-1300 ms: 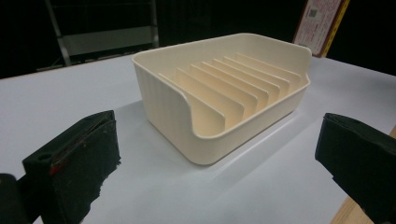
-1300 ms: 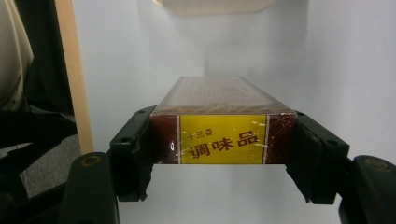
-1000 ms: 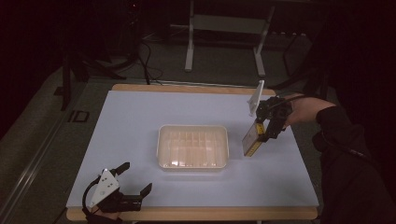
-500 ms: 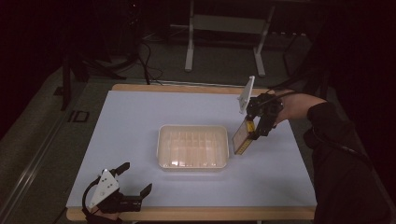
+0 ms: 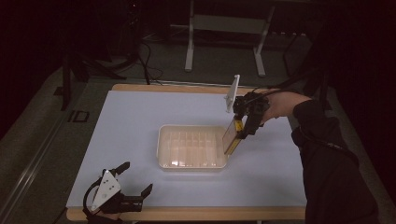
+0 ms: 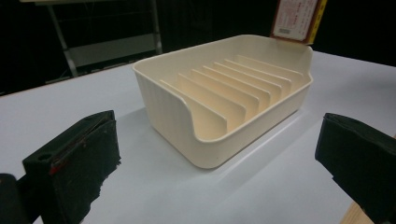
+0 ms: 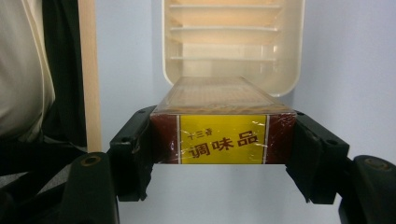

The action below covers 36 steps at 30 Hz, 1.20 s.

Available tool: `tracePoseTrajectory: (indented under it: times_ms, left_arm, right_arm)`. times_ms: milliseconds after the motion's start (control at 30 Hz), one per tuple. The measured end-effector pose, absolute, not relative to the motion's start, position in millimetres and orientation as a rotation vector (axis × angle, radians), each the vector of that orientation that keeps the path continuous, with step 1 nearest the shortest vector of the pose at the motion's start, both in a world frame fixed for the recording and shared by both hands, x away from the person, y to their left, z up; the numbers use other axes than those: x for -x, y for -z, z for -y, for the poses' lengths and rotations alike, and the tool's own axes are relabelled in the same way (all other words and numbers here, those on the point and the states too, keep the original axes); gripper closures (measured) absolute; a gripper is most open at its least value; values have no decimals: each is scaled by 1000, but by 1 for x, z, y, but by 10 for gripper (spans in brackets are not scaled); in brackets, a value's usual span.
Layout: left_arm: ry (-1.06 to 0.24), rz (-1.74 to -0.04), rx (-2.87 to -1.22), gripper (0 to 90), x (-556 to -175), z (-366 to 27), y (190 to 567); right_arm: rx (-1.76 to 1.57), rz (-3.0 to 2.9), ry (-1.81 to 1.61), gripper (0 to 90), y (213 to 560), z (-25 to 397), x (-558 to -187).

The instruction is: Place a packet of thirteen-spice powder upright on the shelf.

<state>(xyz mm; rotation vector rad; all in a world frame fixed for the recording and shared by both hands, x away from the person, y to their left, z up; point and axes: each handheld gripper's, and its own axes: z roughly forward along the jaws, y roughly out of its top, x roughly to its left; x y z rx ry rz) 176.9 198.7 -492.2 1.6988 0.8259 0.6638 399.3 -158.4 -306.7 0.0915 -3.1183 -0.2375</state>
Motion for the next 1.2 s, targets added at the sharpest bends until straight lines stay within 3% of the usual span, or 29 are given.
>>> tracePoseTrajectory:
  times_ms: [1200]
  left_arm:
    - [-600, -760, -1730, 0, -179, -194, 492]
  right_arm:
    - [-178, 3081, 361, 319, 317, 75, -395]
